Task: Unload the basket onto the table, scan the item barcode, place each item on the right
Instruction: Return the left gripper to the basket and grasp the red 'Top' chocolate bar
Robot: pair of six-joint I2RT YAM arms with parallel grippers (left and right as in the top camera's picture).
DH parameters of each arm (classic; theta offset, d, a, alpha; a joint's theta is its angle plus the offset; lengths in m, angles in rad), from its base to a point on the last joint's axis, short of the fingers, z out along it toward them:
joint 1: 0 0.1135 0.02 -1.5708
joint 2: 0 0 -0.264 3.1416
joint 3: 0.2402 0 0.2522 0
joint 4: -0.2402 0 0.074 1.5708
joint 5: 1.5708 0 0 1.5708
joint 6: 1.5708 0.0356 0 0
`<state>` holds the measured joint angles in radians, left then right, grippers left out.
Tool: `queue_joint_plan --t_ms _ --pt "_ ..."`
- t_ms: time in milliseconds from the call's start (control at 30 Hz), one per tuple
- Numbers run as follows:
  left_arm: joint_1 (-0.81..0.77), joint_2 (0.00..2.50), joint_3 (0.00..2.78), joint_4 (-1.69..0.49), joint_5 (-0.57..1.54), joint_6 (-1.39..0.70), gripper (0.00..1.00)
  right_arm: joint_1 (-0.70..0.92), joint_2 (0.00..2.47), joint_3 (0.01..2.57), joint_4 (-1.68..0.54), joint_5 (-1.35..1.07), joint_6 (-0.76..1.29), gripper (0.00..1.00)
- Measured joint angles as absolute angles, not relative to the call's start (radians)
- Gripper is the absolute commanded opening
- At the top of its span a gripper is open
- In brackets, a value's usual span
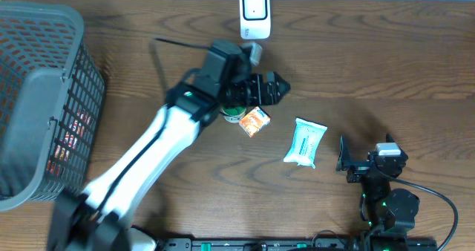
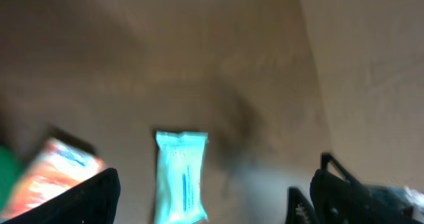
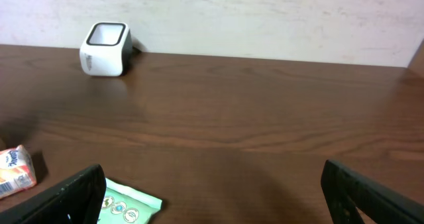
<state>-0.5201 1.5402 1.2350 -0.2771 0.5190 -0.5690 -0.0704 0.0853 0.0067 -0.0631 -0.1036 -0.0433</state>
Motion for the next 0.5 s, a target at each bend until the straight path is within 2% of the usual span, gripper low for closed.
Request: queue_joint_plan --t_ms 100,233,367,500 --pt "-0.521 1.427 1.31 -0.389 0.321 -0.515 0.97 -0.07 0.085 0.007 -0.063 -0.103 -0.043 0.99" --pt "-0.484 1.288 1.44 -0.532 -0.012 -0.474 0.98 -0.071 0.085 0.007 -0.064 -0.104 -0.043 0.99" --pt "-0.312 1.196 1.543 -0.599 -0.227 -0.462 0.98 -0.07 0.085 0.007 -0.064 -0.104 -0.043 0.99" --pt "-0.072 1.163 1.583 -0.633 -0.319 -0.466 0.98 -0.07 0.085 0.007 -0.064 -0.104 -0.043 0.99"
